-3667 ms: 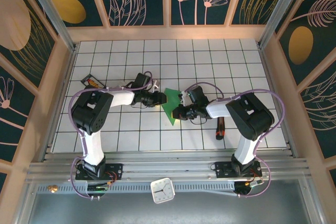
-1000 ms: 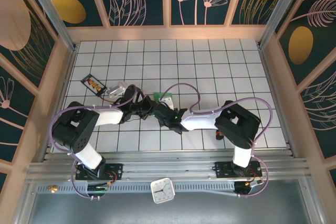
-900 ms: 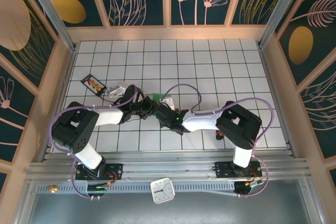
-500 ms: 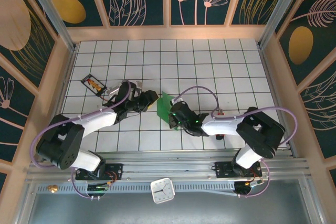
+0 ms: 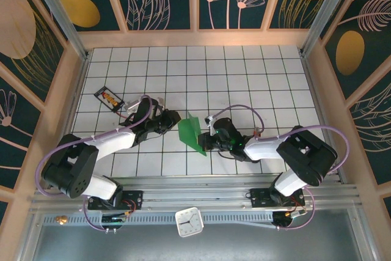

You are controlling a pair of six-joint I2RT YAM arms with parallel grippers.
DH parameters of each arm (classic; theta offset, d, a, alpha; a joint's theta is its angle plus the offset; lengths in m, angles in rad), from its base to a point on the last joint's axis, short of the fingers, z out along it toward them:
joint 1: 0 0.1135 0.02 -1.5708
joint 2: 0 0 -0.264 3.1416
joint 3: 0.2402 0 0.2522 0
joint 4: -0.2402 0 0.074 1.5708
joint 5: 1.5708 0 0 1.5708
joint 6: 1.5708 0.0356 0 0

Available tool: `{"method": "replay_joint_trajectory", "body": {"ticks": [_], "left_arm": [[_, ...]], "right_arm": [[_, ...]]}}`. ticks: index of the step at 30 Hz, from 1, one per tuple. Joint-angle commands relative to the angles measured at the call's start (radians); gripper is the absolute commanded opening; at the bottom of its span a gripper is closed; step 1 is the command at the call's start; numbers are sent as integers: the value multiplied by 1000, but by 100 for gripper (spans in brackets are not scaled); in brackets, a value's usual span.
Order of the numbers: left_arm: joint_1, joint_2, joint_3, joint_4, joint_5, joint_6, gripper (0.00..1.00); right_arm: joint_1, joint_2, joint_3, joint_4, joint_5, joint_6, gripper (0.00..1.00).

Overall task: Fold a paper plane with a square sheet of paper (pick it up from the middle)
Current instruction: Fourth fold the wing at the center of the table.

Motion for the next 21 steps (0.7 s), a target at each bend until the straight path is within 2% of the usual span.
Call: {"method": "replay_joint_trajectory", "body": {"ticks": [1, 8, 21], "left_arm": [[-4, 36, -12, 28, 26, 3, 17], [-4, 78, -13, 41, 22, 17, 13], [-12, 119, -4, 59, 53, 44, 15]], "right_arm": [[-13, 1, -29, 96, -43, 76, 0], [-19, 20, -60, 146, -50, 146, 0], [-48, 53, -112, 239, -95, 196, 0]]}}
